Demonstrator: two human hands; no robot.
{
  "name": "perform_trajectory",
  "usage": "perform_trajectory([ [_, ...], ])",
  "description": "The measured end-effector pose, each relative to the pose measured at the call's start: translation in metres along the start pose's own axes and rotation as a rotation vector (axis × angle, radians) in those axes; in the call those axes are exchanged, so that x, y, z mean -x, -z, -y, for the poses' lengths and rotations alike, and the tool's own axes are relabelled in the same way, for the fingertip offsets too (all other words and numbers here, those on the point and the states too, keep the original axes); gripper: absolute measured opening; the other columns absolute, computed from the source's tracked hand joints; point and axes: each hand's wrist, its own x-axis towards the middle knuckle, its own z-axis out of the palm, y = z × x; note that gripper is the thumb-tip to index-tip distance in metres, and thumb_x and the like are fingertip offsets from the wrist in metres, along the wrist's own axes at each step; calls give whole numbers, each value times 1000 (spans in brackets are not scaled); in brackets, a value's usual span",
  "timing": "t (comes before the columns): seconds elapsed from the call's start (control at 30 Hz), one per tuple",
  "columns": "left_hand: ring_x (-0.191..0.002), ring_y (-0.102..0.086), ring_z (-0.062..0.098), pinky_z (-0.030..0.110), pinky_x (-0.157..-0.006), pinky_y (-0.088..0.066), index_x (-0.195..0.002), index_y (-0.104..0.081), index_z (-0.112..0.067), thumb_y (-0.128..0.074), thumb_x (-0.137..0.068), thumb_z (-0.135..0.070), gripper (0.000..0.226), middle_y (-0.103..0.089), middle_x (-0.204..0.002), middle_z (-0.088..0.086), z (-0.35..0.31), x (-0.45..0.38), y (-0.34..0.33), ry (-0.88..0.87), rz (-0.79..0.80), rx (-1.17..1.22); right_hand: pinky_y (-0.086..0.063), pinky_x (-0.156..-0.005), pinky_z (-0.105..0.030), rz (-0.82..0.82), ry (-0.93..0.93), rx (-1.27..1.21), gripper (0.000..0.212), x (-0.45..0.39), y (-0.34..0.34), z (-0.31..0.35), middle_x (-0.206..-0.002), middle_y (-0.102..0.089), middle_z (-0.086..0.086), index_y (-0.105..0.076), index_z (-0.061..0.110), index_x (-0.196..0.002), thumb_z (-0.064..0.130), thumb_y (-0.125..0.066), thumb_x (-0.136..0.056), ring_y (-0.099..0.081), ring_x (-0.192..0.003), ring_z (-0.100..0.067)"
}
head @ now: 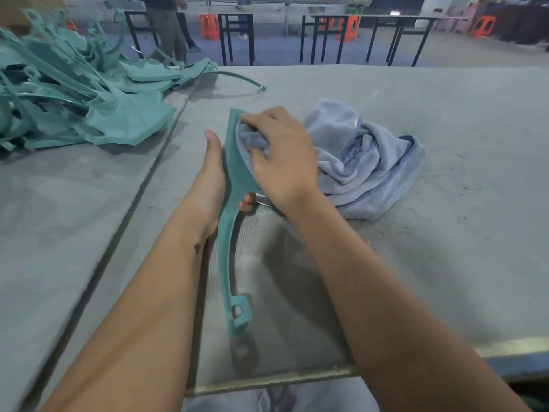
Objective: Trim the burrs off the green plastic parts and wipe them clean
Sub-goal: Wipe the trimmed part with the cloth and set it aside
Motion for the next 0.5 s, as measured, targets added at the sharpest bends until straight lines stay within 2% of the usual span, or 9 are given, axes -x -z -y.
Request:
perform_trajectory([
  [0.07, -35, -43, 16, 17, -40, -35, -84, -72, -22, -4, -91, -74, 86, -56, -52, 5, 0, 0, 0, -3, -10, 9, -50, -82, -43, 109, 35, -19, 23, 1, -3, 5, -97, -69, -3, -73, 14, -99, 7, -57, -83, -63, -90, -25],
  [0.1, -35, -45, 16, 17, -40, -37, -83, -71, -19, -2, -90, -75, 89, -58, -52, 6, 0, 0, 0, 4, -28, 12, -54, -76, -43, 208, 13, -114, 21, 2, -2, 6, -87, -71, -2, -74, 13, -90, 4, -57, -82, -66, -81, -24],
  [0.17, -37, -48, 16, 18, -42, -37, -75, -74, -19, -2, -89, -77, 93, -63, -57, 6, -1, 0, 1, 5, -73, -12, -59, -59, -47, 407, -148, -414, 24, 4, 5, 9, -74, -71, -6, -74, 11, -81, -2, -54, -79, -65, -62, -29],
  [0.23, -40, -52, 16, 19, -42, -38, -81, -73, -18, -3, -88, -77, 92, -67, -62, 6, -1, 0, 2, -10, -75, -20, -58, -54, -50, 462, -209, -547, 24, 5, 10, 10, -78, -69, -14, -74, 9, -82, -3, -53, -79, -64, -62, -38],
  [0.3, -41, -55, 16, 19, -41, -41, -93, -67, -14, 0, -88, -76, 91, -66, -61, 6, -1, 0, 1, -27, -61, -32, -58, -61, -47, 363, -51, -378, 21, 3, 11, 12, -79, -69, -11, -73, 5, -80, 0, -53, -80, -66, -71, -32],
  [0.37, -38, -51, 17, 19, -39, -39, -92, -65, -16, -1, -87, -78, 89, -60, -55, 7, -1, 0, -1, -11, -46, -20, -54, -67, -46, 212, 35, -210, 20, -2, 5, 13, -81, -67, -14, -71, 3, -80, 3, -51, -80, -64, -75, -29],
  [0.5, -37, -42, 17, 18, -40, -34, -76, -70, -26, -5, -87, -78, 84, -54, -55, 7, 1, 3, -3, -15, -8, -28, -48, -82, -31, -69, -103, -206, 25, -10, -4, 8, -99, -66, -3, -70, 14, -96, 15, -49, -82, -61, -89, -15],
])
